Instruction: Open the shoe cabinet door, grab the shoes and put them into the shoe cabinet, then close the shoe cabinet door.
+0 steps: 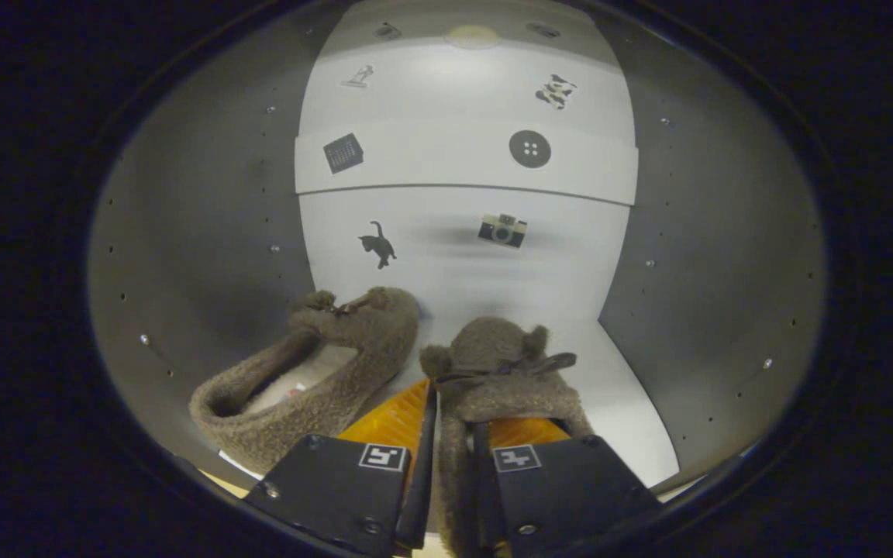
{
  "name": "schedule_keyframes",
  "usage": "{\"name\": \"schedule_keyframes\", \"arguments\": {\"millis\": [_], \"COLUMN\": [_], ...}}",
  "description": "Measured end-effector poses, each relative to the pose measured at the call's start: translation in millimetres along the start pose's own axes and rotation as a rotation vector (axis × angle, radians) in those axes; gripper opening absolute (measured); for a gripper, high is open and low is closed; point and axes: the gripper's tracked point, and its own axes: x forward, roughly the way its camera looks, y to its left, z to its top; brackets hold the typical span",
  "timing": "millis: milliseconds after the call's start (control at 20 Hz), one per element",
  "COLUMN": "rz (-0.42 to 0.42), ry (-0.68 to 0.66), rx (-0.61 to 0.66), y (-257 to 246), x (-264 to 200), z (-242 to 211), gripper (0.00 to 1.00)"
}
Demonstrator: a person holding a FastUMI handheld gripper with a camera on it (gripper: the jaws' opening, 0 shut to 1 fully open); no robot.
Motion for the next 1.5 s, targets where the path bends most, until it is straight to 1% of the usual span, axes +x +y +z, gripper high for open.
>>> {"name": "schedule_keyframes", "arguments": {"millis": [100, 250, 300, 400, 450, 500, 600, 750, 950, 1100, 1250, 1500], "rz": [0.030, 0.027, 0.033, 0.022, 0.004, -0.007, 0.007, 0.047, 0.089, 0.088, 0.102, 0.046], "ry": [0.000, -0.030, -0.038, -0.077, -0.114, -0.150, -0.203, -0.260, -0.328, -0.361, -0.366, -0.388], "rx": [0.045, 0.089, 0.101, 0.083, 0.068, 0.054, 0.032, 0.006, -0.012, -0.056, -0.058, -0.024], "y": [9, 9, 9, 4, 2, -1, 7, 18, 16, -1, -23, -88], "x": [-7, -29, -39, -66, -83, -104, -152, -226, -319, -380, -435, -515], "z": [2, 5, 5, 9, 14, 21, 26, 20, -1, -23, -46, -72], "gripper": [0.49, 0.71, 0.71, 0.75, 0.80, 0.80, 0.81, 0.99, 1.00, 0.99, 0.99, 0.99]}}
